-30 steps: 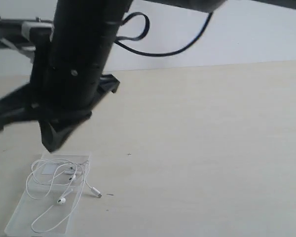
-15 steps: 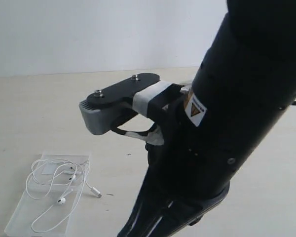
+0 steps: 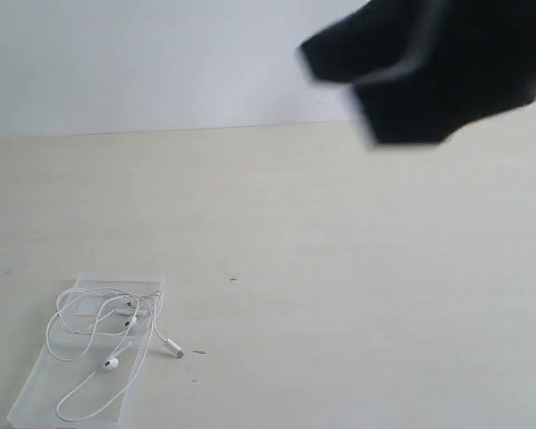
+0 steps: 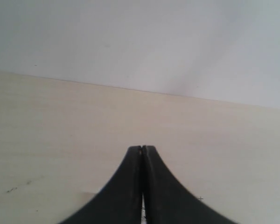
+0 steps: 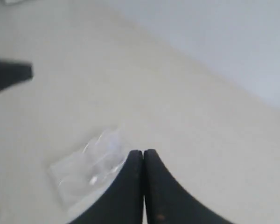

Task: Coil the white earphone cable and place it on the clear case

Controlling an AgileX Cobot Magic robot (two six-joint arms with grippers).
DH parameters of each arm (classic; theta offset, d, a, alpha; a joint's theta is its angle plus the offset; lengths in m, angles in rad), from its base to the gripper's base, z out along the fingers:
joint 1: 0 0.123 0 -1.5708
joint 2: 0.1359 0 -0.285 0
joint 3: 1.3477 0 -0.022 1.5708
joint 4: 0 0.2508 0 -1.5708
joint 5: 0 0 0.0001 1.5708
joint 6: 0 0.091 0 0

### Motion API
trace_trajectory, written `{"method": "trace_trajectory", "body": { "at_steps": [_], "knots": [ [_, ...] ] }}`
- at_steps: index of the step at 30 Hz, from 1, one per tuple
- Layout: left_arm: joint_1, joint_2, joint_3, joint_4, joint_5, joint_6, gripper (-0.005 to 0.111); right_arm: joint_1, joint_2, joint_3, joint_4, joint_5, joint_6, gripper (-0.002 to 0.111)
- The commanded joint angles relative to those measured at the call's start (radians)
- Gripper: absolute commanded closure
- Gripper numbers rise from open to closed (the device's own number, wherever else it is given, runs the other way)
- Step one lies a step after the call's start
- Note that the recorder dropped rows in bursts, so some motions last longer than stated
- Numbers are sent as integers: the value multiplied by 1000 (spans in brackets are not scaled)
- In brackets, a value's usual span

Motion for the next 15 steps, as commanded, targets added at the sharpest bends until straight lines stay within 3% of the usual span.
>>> {"method": "trace_trajectory", "body": {
  "at_steps": [1,6,7,9,11,15],
  "knots": [
    [-4,-9,1,-1,-6,3,107,-213,-298,174,-36,-176,9,108],
    [-4,-9,1,-1,-6,3,107,-511,-603,408,-34,-188,46,108],
    [-4,-9,1,-1,-6,3,107,-613,-712,518,-34,-188,46,108],
    [-4,-9,1,-1,-6,3,107,-714,-834,673,-36,-207,44,108],
    [-4,-9,1,-1,-6,3,107,-762,-911,795,-36,-244,44,108],
    [-4,-9,1,-1,-6,3,107,-767,-952,959,-38,-293,52,108]
  ]
}}
